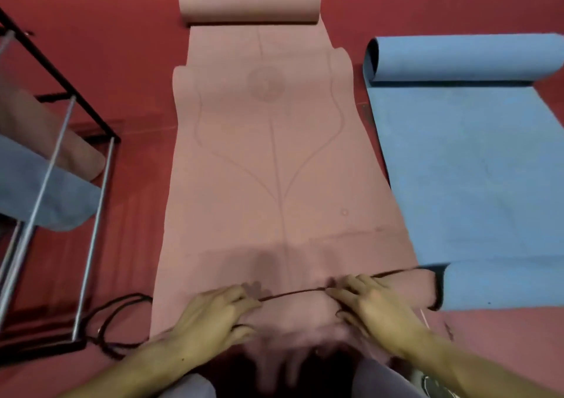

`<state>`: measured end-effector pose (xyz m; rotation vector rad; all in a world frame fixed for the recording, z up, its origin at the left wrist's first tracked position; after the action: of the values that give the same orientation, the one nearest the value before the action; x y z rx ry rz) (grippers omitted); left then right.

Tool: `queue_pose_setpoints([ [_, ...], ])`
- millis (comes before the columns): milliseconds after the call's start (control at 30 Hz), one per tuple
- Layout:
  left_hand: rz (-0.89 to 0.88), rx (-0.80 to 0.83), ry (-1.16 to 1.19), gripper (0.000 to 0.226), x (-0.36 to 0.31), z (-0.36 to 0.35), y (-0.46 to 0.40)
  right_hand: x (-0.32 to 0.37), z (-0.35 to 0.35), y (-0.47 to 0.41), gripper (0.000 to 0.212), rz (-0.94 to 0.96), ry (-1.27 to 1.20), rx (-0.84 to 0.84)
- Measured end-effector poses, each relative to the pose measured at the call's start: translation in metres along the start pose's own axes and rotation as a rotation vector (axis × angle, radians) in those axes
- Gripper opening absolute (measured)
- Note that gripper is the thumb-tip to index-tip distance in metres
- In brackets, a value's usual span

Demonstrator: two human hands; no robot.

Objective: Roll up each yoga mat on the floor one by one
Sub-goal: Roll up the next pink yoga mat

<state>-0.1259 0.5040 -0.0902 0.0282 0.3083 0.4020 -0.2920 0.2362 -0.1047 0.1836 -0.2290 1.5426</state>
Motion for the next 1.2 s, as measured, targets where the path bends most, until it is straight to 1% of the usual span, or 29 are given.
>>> queue_pose_setpoints([
  [33, -0.01, -0.029, -0.008, 0.052, 0.001, -0.006, 0.005, 0.002, -0.005, 0.004, 0.043, -0.027, -0.014, -0.01],
  [133, -0.029, -0.052, -0.052, 0.059, 0.006, -0.023, 0.016, 0.003, -0.022, 0.017, 0.038, -0.124, -0.086, -0.047],
  [200, -0.057, -0.09, -0.099, 0.058, 0.008, -0.025, 0.018, 0.006, -0.027, 0.027, 0.032, -0.158, -0.101, -0.087],
  [267, -0.029, -0.124, -0.095, 0.051, 0.01, -0.009, 0.01, 0.007, -0.025, 0.028, 0.032, -0.189, -0.16, -0.115],
  [333, 0.013, -0.168, -0.087, 0.047, 0.015, 0.013, 0.001, 0.005, -0.021, 0.022, 0.036, -0.23, -0.257, -0.103],
  [367, 0.043, -0.151, -0.064, 0.045, 0.018, 0.021, -0.001, 0.005, -0.02, 0.019, 0.038, -0.24, -0.302, -0.07],
  [433, 0.15, -0.051, 0.012, 0.043, 0.027, 0.025, 0.007, 0.011, -0.025, 0.015, 0.044, -0.233, -0.384, 0.017],
  [500, 0.278, 0.05, 0.123, 0.041, 0.037, 0.007, 0.026, 0.018, -0.038, 0.017, 0.045, -0.239, -0.441, 0.086],
  [533, 0.315, 0.088, 0.206, 0.038, 0.04, -0.007, 0.037, 0.021, -0.046, 0.019, 0.043, -0.249, -0.452, 0.111],
  [600, 0.347, 0.159, 0.363, 0.026, 0.041, -0.03, 0.051, 0.023, -0.058, 0.02, 0.043, -0.242, -0.414, 0.151],
  [633, 0.337, 0.178, 0.399, 0.021, 0.041, -0.039, 0.054, 0.023, -0.06, 0.02, 0.045, -0.231, -0.389, 0.154],
  [700, 0.327, 0.172, 0.424, 0.02, 0.045, -0.053, 0.059, 0.02, -0.061, 0.019, 0.046, -0.213, -0.379, 0.121],
  [800, 0.314, 0.087, 0.416, 0.023, 0.054, -0.062, 0.061, 0.017, -0.058, 0.025, 0.046, -0.171, -0.359, 0.104],
  [900, 0.292, 0.102, 0.426, 0.034, 0.051, -0.059, 0.057, 0.019, -0.048, 0.033, 0.047, -0.112, -0.073, 0.039],
  [967, 0.314, 0.117, 0.442, 0.042, 0.052, -0.06, 0.059, 0.022, -0.046, 0.036, 0.048, -0.1, -0.006, -0.017],
  [1033, 0.355, 0.093, 0.411, 0.046, 0.054, -0.059, 0.063, 0.023, -0.05, 0.041, 0.049, -0.073, -0.079, -0.041],
  [1100, 0.42, 0.049, 0.354, 0.049, 0.056, -0.057, 0.069, 0.019, -0.049, 0.046, 0.05, -0.089, -0.168, -0.046],
  [1167, 0.465, -0.013, 0.276, 0.046, 0.054, -0.051, 0.072, 0.014, -0.043, 0.053, 0.054, -0.155, -0.161, -0.064],
  [1200, 0.44, -0.069, 0.192, 0.042, 0.052, -0.046, 0.074, 0.013, -0.04, 0.056, 0.056, -0.186, -0.12, -0.066],
])
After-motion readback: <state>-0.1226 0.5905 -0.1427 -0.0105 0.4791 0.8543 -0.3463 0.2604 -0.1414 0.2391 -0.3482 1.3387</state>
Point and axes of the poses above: each hand's wrist, its own y-axis away from the middle knuckle, its own z-axis out of the back of the hand, x = y × z, the point moved 5 cm from there along -y, towards the middle knuckle, and after that the axes turned 7 degrees about -x, right-handed, at the moved point
